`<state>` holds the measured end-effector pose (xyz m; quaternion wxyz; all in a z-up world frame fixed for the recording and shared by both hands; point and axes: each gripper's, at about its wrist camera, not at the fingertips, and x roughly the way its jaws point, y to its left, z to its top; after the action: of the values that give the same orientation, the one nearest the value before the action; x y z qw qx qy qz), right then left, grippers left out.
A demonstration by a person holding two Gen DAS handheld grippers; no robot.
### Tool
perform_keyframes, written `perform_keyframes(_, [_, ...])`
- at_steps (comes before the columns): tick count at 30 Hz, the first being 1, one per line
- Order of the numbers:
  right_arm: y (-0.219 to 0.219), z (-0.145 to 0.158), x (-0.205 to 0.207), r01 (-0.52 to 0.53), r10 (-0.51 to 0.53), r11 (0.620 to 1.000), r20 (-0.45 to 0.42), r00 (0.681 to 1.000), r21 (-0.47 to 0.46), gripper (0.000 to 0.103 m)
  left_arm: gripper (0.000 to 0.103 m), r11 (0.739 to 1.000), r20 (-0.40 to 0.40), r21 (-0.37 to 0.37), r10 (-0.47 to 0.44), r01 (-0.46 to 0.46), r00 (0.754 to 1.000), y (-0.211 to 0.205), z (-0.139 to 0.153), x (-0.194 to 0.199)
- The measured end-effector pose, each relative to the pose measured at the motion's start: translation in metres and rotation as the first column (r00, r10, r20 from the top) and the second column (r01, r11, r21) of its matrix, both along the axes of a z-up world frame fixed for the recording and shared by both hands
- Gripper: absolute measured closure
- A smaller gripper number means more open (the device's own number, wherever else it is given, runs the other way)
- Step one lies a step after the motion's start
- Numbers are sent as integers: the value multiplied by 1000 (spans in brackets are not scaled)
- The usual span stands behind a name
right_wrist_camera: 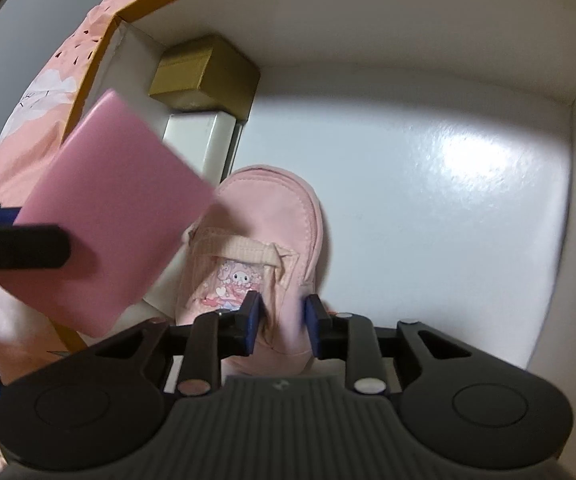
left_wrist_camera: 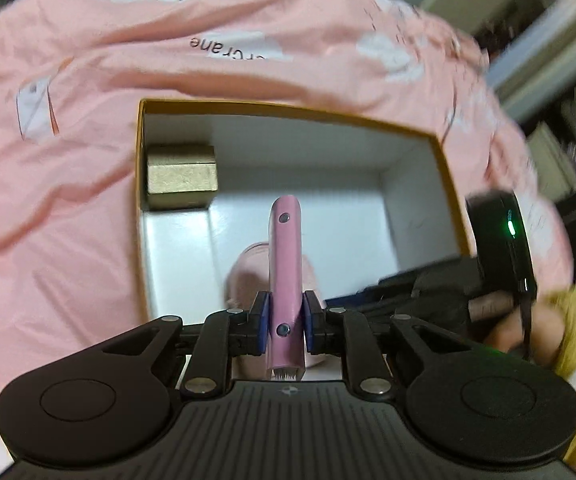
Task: Organize objects
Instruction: 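Lower the slim pink item into the box beside the pouch and open the left gripper, then move both tools to the grey box and the PHOTO CARD pack beside the plush toys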
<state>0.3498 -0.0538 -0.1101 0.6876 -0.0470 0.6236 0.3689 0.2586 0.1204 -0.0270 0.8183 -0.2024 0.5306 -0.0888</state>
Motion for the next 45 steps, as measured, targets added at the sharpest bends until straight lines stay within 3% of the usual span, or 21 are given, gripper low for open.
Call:
perform_keyframes(2, [-4,7,-1,-6,6,1000,36,999,-1,65,84,995,-9,-74,68,-69,998,2,-11,1])
perform_keyframes(6, [-19,19,-2,-17,18,1000,95,995,-18,69,85,952,-34,-245,181,-184,983,5,-34,-3])
perform_keyframes(7, [-23,20,-2,-17,19,999,107,994,-27,74,84,942,-38,-269,199,-202,979,5,-39,-4])
perform_keyframes(8, [-25,21,-1,-16,19,999,112,994,-32,86,84,932,-43,-289,218,-221,975,4,-45,-5])
perform_keyframes(9, [-27,21,0,-15,19,999,112,994,-34,90,84,924,-47,-301,231,-235,972,3,-50,-5])
perform_keyframes(13, [-42,24,-3,6,-1,999,131,991,-39,90,84,898,-86,-332,277,-290,957,1,-68,-8])
perform_keyframes(16, [-42,26,-5,15,-10,999,148,989,-36,88,80,908,-104,-289,286,-304,953,-3,-70,-9])
perform_keyframes(20, [-37,26,-8,25,-23,1000,147,989,-13,85,74,950,-123,-105,282,-295,951,-12,-67,-8])
perform_keyframes(23, [-29,23,-9,27,-24,1000,147,989,-16,85,73,960,-78,-29,275,-278,958,-16,-61,-12])
perform_keyframes(26, [-23,21,-13,21,-16,999,155,988,-32,85,64,967,-7,50,250,-250,968,-22,-50,-16])
perform_keyframes(28, [-18,21,-17,14,-6,999,164,986,-43,86,57,971,43,68,227,-229,973,-27,-41,-23])
perform_keyframes(33, [-9,18,-23,-6,13,999,150,989,-46,88,56,973,121,122,184,-198,976,-35,-27,-37])
perform_keyframes(38, [-8,23,-29,-14,25,998,183,983,-60,86,56,982,175,109,134,-154,975,-36,-14,-53])
perform_keyframes(45, [-38,60,-70,-4,-7,1000,345,939,30,82,50,987,318,146,12,-61,948,-54,18,-97])
